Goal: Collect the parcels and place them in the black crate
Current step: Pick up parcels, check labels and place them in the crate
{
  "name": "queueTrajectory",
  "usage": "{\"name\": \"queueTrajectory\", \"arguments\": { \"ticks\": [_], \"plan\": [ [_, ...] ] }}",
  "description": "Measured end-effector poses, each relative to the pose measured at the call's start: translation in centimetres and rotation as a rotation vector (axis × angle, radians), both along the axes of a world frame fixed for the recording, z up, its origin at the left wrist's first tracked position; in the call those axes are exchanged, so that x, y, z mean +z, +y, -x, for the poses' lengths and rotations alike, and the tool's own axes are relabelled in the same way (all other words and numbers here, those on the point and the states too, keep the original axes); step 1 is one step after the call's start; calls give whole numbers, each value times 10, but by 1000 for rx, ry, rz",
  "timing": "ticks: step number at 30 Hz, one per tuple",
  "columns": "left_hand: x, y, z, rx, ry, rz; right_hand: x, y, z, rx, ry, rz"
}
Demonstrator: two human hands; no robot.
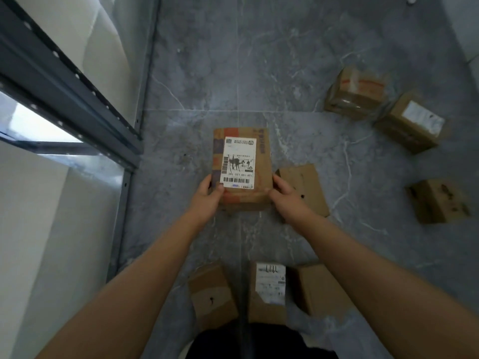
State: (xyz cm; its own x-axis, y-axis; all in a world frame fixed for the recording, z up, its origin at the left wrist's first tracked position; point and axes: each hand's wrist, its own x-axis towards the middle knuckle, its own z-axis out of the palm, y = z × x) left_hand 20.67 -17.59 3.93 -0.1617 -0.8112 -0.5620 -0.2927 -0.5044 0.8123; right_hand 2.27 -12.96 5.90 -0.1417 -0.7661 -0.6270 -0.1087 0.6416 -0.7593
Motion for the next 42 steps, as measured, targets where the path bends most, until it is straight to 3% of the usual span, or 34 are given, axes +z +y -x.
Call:
{"name": "queueTrajectory", "arguments": {
  "ticks": [6, 10, 16, 23, 29, 33, 35, 39, 42],
  "plan": [
    [188, 5, 0, -20, 2, 229, 183, -2, -5, -144, -16, 180],
    [344, -3, 7, -1, 142, 278, 332, -6, -3, -249, -34, 301],
    [563, -11, 17, 47, 347, 364, 550, -8, -1, -242, -82, 511],
    [741, -4, 17, 4, 509, 520, 731, -6, 8, -240, -70, 718],
    [822, 13, 12, -127, 509, 714, 812, 6, 12, -199, -481, 720],
    [849, 17, 5, -19, 483, 787, 829, 15, 7, -158, -538, 708],
    [859, 21, 5, 47, 504, 721, 831, 14, 3, -210, -548, 738],
    [868, 28, 13, 9, 646, 356, 833, 12, -2, -263, -574, 792],
    [865, 35, 19, -50, 692, 312, 829, 13, -2, -207, -581, 805]
  ]
}}
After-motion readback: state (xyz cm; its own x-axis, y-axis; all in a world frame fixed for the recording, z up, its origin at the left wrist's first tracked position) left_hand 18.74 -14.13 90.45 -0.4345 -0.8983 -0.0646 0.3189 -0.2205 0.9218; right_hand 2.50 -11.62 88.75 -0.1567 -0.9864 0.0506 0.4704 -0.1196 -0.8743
